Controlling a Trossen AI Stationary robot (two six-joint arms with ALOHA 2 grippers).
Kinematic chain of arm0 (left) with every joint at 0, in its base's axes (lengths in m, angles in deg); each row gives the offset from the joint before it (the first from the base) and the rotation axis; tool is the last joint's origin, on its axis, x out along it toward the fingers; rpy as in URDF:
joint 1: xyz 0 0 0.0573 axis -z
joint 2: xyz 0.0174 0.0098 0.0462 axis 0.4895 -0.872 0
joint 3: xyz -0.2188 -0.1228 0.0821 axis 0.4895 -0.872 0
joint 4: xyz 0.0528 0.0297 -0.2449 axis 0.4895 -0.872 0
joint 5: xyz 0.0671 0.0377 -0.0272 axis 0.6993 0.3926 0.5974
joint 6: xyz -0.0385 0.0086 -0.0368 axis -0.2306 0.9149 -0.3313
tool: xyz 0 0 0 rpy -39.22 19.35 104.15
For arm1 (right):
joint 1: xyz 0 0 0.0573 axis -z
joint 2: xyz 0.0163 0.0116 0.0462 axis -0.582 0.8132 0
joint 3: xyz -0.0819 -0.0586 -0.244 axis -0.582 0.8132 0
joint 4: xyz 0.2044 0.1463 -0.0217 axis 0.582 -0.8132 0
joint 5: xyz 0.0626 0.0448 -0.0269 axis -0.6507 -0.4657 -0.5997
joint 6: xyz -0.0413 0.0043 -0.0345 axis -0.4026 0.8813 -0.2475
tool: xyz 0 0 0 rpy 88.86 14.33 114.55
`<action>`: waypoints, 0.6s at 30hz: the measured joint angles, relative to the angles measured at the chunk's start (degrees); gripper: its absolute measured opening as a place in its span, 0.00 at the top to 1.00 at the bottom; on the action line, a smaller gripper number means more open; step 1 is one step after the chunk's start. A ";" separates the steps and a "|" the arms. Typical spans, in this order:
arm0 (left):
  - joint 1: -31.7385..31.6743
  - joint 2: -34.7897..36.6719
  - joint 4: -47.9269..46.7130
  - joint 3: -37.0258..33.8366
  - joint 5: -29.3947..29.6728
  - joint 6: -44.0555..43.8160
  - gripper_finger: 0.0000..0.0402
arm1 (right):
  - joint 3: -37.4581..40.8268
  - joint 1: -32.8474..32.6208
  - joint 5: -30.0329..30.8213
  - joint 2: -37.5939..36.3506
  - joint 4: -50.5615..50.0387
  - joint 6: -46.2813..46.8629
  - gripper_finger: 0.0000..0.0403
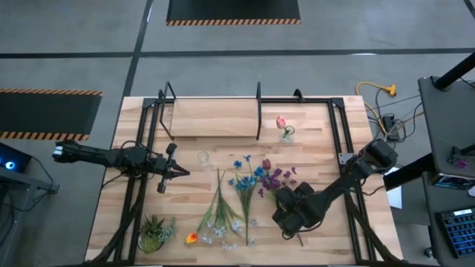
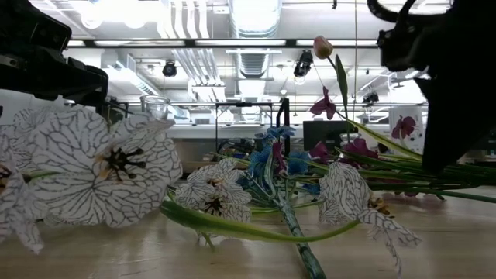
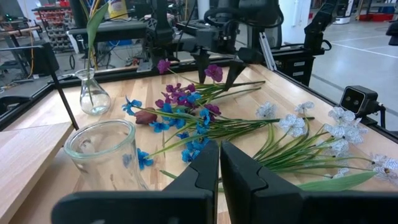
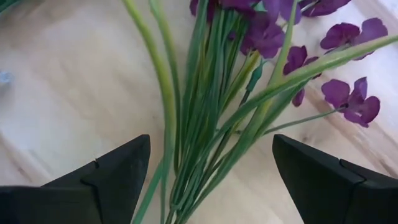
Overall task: Pick and place flowers into a vace then onto a shelf
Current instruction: Put the violet flowers into the right transparent vase
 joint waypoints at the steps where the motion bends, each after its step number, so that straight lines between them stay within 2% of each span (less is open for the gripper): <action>1: 0.00 0.00 0.00 0.00 0.00 0.00 1.00 | 0.01 0.27 0.09 0.12 -0.01 0.00 0.19; 18: 0.00 0.00 -0.02 0.00 0.00 0.00 1.00 | 0.92 1.69 -0.93 1.09 -0.26 -0.02 0.19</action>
